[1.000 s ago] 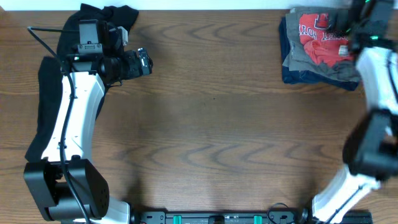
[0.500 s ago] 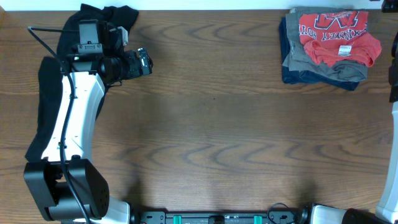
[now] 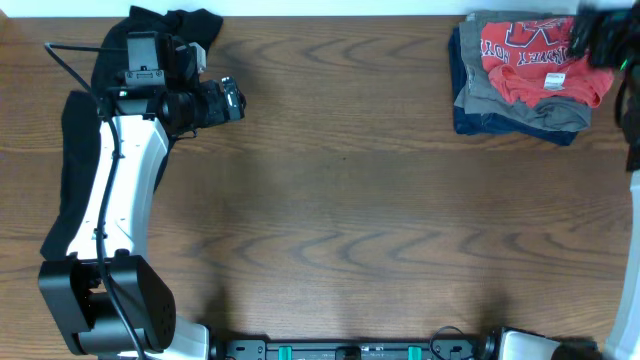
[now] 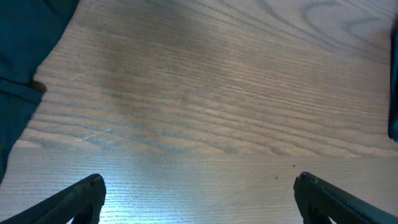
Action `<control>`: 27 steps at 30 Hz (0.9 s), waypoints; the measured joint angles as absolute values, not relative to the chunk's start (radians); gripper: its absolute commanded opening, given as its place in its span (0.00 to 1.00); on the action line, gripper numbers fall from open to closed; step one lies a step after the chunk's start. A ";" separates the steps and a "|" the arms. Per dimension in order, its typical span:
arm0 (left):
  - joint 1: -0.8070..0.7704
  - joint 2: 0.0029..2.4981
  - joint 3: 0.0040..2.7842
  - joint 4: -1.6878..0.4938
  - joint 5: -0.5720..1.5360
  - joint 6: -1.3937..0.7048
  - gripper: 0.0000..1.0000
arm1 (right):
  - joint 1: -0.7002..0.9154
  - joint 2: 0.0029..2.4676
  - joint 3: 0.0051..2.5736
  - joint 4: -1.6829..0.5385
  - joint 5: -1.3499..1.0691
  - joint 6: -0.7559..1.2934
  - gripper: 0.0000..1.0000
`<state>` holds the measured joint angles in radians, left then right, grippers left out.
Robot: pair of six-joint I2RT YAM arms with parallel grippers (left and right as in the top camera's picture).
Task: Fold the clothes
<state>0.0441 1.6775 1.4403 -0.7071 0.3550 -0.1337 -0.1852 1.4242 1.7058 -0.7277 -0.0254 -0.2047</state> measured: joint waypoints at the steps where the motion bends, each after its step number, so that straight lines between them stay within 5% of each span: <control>1: 0.044 1.678 1.440 -0.704 0.355 -0.133 0.98 | -0.165 1.407 1.703 -0.799 -0.024 -0.205 0.99; 12: 0.044 1.678 1.440 -0.706 0.355 -0.134 0.98 | -0.072 1.127 1.627 -1.126 0.074 -0.209 0.99; 23: 0.044 1.678 1.438 -0.706 0.352 -0.133 0.98 | -0.020 0.707 0.720 -0.128 -0.176 -0.158 0.99; 27: 0.044 1.678 1.438 -0.706 0.352 -0.133 0.98 | 0.046 0.582 0.474 0.028 -0.151 -0.130 0.99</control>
<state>0.0441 1.6775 1.4376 -0.7063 0.3515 -0.1333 0.0463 0.5823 0.4736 0.0277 -0.1513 -0.1295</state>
